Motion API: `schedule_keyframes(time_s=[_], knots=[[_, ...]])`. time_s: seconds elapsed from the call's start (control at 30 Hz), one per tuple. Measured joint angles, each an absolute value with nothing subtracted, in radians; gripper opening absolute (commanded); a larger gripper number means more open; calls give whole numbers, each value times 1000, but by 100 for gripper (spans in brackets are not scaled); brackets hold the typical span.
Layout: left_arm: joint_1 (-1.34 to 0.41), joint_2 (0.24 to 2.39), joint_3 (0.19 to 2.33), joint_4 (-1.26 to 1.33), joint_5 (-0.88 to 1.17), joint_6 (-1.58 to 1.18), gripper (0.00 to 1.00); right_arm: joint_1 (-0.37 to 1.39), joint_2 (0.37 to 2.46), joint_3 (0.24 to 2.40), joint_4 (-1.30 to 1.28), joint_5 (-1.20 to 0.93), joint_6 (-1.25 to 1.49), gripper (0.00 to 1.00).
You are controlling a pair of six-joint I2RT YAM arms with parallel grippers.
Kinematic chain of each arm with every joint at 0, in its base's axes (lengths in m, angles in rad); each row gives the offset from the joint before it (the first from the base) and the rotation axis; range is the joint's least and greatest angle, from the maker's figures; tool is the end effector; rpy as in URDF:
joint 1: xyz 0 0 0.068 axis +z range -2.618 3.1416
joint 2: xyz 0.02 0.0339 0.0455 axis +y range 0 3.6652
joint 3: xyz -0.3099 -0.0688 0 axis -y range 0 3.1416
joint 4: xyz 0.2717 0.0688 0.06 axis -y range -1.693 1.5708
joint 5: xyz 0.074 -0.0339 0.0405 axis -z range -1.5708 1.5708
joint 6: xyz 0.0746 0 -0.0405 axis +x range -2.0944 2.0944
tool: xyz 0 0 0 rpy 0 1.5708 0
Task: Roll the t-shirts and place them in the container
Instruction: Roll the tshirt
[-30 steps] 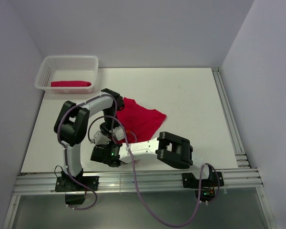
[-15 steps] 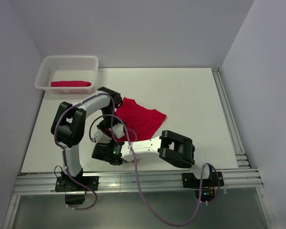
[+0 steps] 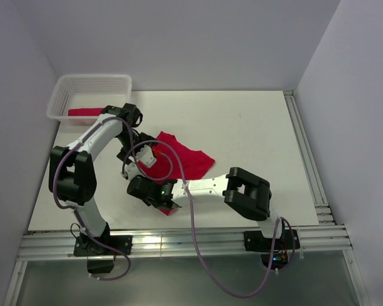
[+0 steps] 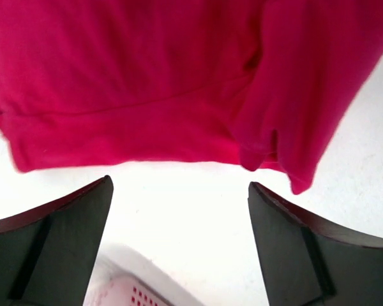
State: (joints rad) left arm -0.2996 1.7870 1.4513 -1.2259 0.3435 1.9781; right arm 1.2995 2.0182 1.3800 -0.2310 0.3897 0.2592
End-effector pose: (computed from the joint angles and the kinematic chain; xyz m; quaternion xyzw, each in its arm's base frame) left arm 0.3405 -0.1315 0.2391 0.8951 0.4118 -0.1108 0.1302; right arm 0.1614 0.4744 0.1700 -0.4002 0.8325 0.1076 0.3676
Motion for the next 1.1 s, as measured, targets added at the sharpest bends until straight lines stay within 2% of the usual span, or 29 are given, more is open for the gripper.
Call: schedule_keyframes(time_s=[0.03, 0.23, 0.4, 0.87, 1.1], knots=[[-290, 1779, 1451, -1225, 345, 1978, 100, 1295, 2016, 1380, -218, 370, 253, 0], [-216, 1760, 1451, -1214, 376, 1979, 100, 1271, 2015, 1383, -159, 272, 237, 0], [-145, 1707, 1450, -1264, 427, 1978, 99, 1245, 2048, 1391, -210, 191, 248, 0], [-39, 1680, 1488, -1283, 545, 1969, 100, 1213, 2048, 1393, -208, 95, 236, 0], [35, 1660, 1476, -1197, 616, 1816, 100, 1188, 2048, 1393, -205, 29, 238, 0]])
